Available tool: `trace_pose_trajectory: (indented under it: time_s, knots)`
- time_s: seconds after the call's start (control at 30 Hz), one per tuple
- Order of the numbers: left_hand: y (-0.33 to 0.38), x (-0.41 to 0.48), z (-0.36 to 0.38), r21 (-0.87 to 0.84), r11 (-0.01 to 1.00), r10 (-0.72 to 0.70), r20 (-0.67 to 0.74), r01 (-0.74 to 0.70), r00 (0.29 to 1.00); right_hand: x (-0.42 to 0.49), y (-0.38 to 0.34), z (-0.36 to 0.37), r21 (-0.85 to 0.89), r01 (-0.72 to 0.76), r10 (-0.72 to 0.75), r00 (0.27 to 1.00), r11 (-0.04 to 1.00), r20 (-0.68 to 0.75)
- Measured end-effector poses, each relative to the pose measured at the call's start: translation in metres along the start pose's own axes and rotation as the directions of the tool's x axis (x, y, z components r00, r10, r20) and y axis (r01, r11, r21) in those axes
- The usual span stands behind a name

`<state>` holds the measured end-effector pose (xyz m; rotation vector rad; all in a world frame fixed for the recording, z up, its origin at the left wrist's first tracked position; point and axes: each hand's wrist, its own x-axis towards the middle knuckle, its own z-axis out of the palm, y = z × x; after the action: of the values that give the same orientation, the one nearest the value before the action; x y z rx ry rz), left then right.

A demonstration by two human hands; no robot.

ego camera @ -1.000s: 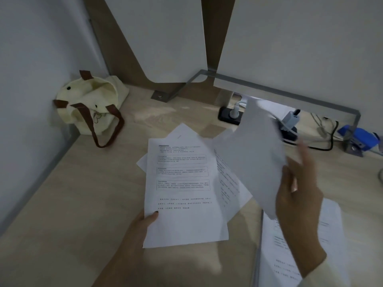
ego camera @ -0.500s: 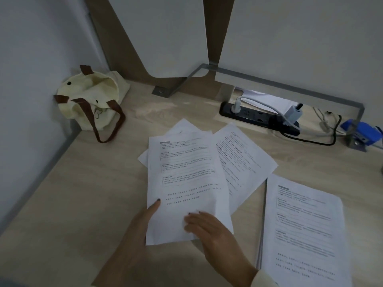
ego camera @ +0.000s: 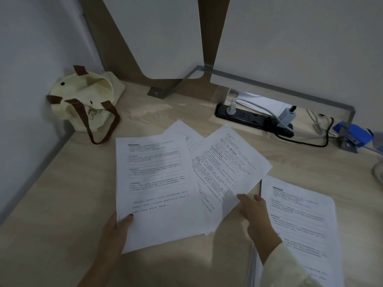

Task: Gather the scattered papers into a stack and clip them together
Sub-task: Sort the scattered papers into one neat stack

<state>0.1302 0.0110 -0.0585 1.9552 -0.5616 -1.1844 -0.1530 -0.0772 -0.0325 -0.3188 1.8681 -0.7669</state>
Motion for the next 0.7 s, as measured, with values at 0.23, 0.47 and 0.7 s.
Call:
trace_pose_trajectory:
  time_s: [0.23,0.47,0.7]
  knots:
    - [0.001,-0.007,0.000,0.027,1.000,-0.003,0.004,0.003,1.000,0.000,-0.002,0.024,0.037,0.056,-0.058,0.997,0.998,0.052]
    - [0.005,-0.010,-0.008,0.039,0.999,-0.024,-0.005,0.024,1.000,-0.030,-0.052,0.007,-0.424,0.665,-0.754,0.653,0.614,-0.068]
    - [0.006,-0.018,-0.020,-0.076,0.992,-0.102,0.038,0.104,0.994,-0.069,-0.092,-0.017,0.035,0.766,-0.766,0.638,0.642,0.080]
